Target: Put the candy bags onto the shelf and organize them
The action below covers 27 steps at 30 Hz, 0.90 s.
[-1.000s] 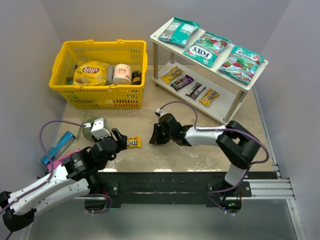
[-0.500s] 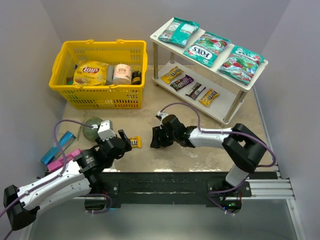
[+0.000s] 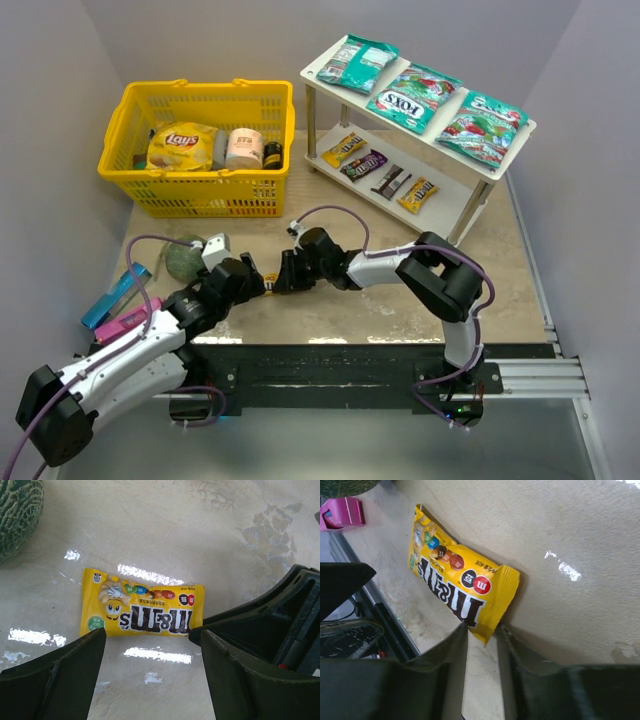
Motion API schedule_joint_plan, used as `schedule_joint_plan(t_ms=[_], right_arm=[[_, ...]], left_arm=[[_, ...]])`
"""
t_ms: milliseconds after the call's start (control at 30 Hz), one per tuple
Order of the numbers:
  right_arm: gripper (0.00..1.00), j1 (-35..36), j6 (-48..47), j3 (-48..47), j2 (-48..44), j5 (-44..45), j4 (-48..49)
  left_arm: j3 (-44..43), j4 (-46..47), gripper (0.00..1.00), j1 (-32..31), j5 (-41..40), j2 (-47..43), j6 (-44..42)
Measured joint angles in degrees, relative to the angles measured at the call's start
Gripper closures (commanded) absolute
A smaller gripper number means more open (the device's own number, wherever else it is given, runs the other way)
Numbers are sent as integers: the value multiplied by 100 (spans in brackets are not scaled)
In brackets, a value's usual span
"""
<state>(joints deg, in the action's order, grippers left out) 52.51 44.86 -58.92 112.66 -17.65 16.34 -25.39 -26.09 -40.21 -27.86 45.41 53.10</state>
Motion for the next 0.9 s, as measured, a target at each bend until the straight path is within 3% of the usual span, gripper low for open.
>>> schedule_joint_plan(t_ms=[133, 400, 700, 733, 767, 833, 900], right_arm=[[100, 4, 52, 0, 50, 0, -7], [100, -70, 46, 142, -44, 22, -96], [100, -452, -446, 1211, -1290, 415, -861], [73, -455, -503, 1285, -1425, 511, -975], [56, -452, -544, 1340, -1552, 581, -1093], [41, -452, -608, 1386, -1762, 776, -1303], [40, -444, -691, 1405, -1930, 949, -1408]], left_arm=[[15, 201, 18, 229, 188, 81, -136], [190, 586, 18, 522, 560, 118, -330], [592, 1069, 23, 533, 973, 122, -448], [638, 1115, 23, 533, 1012, 122, -452], [691, 1187, 23, 533, 1073, 120, -463], [780, 1322, 23, 533, 1220, 122, -472], [846, 1462, 23, 533, 1344, 122, -472]])
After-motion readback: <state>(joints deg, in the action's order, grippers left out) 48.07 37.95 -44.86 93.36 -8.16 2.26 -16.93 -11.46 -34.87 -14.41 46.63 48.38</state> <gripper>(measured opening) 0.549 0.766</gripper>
